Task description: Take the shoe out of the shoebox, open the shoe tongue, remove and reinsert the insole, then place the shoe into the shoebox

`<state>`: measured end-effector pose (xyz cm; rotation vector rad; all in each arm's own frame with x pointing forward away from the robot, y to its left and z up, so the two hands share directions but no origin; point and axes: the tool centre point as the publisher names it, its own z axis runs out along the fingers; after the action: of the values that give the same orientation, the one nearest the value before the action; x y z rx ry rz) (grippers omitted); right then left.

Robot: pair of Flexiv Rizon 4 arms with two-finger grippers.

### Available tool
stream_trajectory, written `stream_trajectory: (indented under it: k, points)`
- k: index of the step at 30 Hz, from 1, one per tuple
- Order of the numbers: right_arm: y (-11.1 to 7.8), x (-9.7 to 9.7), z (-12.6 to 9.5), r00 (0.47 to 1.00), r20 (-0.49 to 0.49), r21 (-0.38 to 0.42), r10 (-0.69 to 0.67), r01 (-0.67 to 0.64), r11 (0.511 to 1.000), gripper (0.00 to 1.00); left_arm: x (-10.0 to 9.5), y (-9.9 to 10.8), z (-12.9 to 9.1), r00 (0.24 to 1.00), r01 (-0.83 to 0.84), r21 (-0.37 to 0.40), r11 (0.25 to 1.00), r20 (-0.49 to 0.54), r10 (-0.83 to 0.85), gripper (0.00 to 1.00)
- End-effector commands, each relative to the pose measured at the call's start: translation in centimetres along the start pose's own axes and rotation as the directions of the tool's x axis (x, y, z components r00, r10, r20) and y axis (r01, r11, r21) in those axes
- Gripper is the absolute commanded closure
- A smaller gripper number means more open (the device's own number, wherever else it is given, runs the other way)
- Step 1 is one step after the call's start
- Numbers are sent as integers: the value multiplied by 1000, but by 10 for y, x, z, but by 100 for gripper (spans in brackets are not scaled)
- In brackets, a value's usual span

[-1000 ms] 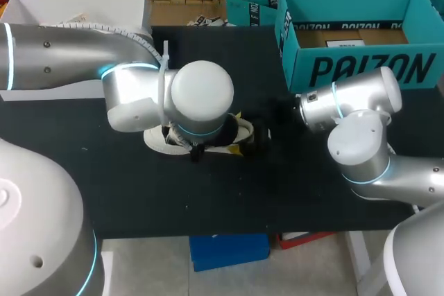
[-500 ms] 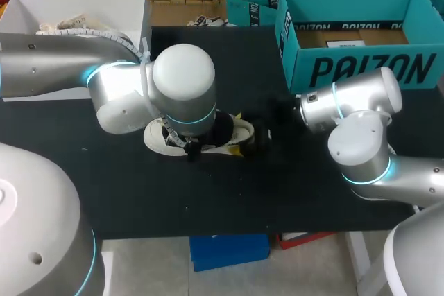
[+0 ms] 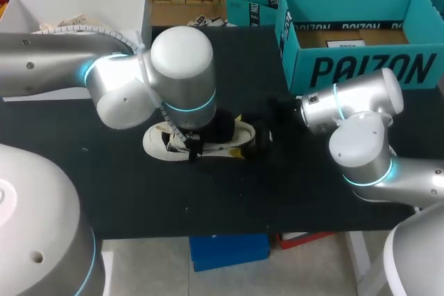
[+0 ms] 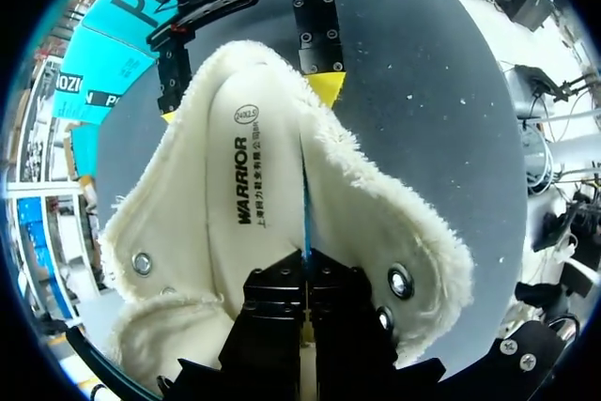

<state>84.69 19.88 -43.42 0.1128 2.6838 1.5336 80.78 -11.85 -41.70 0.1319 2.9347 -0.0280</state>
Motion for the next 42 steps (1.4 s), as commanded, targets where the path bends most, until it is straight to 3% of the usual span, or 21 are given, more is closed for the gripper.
stream_trajectory:
  k: [1, 25, 42]
  points:
    - [-2, -6, 0, 1000, 4, 1, 3, -3, 1000, 100, 8, 6, -16, 1000, 16, -5, 1000, 9, -16, 100]
    - [-2, -6, 0, 1000, 4, 1, 3, -3, 1000, 100, -13, 10, -12, 998, 53, 97, 994, -48, -49, 100]
    - [-2, -6, 0, 1000, 4, 1, 3, -3, 1000, 100, -14, 10, -17, 994, 58, 170, 984, -103, -41, 100]
